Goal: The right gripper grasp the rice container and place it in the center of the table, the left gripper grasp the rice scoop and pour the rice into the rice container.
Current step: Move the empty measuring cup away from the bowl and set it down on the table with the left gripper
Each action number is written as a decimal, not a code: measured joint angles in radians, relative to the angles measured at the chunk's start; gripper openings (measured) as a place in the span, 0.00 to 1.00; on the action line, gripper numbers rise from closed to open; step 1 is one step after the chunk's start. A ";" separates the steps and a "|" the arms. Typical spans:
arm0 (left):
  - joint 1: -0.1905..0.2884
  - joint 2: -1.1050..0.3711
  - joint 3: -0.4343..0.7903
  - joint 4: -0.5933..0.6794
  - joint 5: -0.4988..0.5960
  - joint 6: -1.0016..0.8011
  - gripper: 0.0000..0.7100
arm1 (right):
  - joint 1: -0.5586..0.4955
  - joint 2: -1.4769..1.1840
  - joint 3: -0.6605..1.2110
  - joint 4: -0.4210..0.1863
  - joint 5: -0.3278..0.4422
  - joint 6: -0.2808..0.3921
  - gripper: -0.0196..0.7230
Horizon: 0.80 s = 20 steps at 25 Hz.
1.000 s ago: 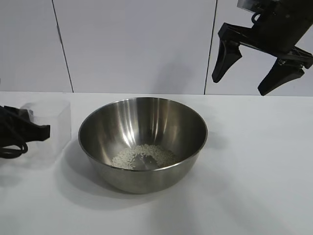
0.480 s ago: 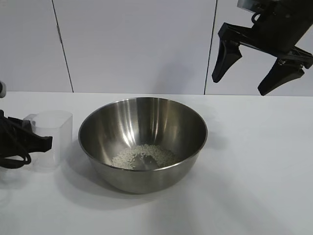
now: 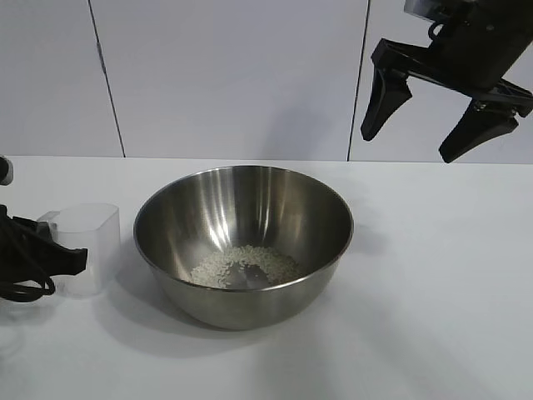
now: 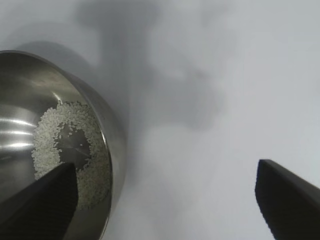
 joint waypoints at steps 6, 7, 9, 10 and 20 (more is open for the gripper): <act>0.000 0.001 0.000 -0.001 0.005 0.000 0.11 | 0.000 0.000 0.000 0.000 0.009 0.000 0.92; 0.000 0.001 0.000 -0.001 0.005 0.000 0.17 | 0.000 0.000 0.000 0.000 0.012 0.000 0.92; 0.000 0.001 0.000 -0.001 0.005 0.000 0.32 | 0.000 0.000 0.000 0.000 0.016 0.000 0.92; 0.000 0.001 0.000 -0.001 0.005 0.000 0.40 | 0.000 0.000 0.000 0.000 0.017 0.000 0.92; 0.000 -0.024 0.125 0.026 0.009 0.000 0.73 | 0.000 0.000 0.000 0.000 0.018 0.000 0.92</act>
